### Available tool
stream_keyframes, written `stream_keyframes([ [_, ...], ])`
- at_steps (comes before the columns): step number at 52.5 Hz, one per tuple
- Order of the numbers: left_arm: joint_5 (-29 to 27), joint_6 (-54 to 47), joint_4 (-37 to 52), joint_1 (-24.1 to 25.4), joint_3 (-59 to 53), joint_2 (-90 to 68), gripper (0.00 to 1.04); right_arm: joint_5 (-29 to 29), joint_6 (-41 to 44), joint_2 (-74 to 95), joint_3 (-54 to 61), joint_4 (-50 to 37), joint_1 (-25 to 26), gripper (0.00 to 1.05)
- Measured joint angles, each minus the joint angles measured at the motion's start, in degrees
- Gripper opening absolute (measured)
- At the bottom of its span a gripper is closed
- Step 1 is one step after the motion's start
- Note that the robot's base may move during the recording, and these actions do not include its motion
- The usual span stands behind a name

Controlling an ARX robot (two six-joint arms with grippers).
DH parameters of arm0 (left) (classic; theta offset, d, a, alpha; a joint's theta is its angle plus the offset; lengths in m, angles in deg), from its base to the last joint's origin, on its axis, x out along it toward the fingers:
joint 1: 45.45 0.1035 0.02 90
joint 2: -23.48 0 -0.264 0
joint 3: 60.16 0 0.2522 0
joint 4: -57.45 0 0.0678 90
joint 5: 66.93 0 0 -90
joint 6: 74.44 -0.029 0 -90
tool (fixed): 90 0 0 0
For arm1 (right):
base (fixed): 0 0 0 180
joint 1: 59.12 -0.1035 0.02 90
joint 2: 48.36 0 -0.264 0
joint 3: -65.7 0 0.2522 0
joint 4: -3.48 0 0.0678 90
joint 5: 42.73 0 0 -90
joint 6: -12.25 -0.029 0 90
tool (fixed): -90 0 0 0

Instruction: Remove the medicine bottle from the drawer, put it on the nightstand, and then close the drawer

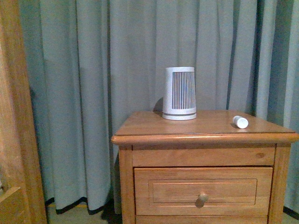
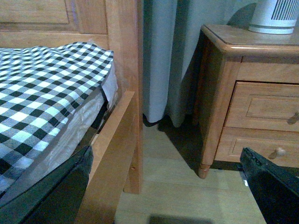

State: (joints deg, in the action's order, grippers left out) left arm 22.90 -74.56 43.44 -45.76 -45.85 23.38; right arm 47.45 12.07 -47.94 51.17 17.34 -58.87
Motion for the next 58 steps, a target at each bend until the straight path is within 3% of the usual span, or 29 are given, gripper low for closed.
stream_keyframes([
  [13, 0.0, 0.0, 0.0, 0.0, 0.0, 0.0, 0.98, 0.0, 0.0, 0.0, 0.0, 0.0, 0.0, 0.03],
  [43, 0.0, 0.0, 0.0, 0.0, 0.0, 0.0, 0.98, 0.0, 0.0, 0.0, 0.0, 0.0, 0.0, 0.97],
  [58, 0.0, 0.0, 0.0, 0.0, 0.0, 0.0, 0.98, 0.0, 0.0, 0.0, 0.0, 0.0, 0.0, 0.98],
])
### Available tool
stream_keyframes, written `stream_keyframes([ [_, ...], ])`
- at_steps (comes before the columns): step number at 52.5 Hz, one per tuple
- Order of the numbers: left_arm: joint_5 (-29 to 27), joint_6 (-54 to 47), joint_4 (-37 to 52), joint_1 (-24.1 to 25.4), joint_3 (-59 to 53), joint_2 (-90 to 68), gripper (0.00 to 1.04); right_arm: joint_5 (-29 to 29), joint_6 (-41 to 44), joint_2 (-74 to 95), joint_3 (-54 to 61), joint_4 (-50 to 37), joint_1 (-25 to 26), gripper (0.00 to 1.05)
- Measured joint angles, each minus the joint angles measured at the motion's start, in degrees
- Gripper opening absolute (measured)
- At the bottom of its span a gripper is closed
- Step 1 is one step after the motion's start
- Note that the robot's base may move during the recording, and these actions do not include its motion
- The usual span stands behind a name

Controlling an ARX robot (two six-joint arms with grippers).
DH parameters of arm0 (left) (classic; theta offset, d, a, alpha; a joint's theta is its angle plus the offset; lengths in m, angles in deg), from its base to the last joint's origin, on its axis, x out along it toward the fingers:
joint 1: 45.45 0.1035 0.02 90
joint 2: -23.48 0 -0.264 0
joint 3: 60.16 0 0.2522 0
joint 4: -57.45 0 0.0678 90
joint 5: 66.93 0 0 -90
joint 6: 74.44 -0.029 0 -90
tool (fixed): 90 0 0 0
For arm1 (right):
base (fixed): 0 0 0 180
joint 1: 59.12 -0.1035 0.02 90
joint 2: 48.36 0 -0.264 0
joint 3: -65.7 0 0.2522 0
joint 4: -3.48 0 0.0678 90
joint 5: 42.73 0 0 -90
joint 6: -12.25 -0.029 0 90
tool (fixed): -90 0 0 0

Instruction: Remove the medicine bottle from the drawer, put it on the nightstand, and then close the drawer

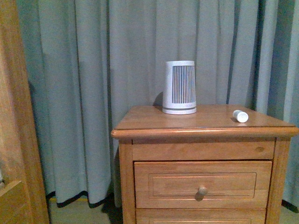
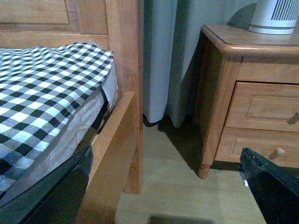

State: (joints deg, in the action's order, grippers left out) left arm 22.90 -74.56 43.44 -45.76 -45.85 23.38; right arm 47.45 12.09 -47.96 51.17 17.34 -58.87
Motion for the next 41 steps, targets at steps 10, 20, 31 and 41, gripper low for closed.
stream_keyframes([
  [10, 0.0, 0.0, 0.0, 0.0, 0.0, 0.0, 0.98, 0.0, 0.0, 0.0, 0.0, 0.0, 0.0, 0.98],
  [20, 0.0, 0.0, 0.0, 0.0, 0.0, 0.0, 0.98, 0.0, 0.0, 0.0, 0.0, 0.0, 0.0, 0.98],
  [31, 0.0, 0.0, 0.0, 0.0, 0.0, 0.0, 0.98, 0.0, 0.0, 0.0, 0.0, 0.0, 0.0, 0.98],
  [41, 0.0, 0.0, 0.0, 0.0, 0.0, 0.0, 0.98, 0.0, 0.0, 0.0, 0.0, 0.0, 0.0, 0.98],
])
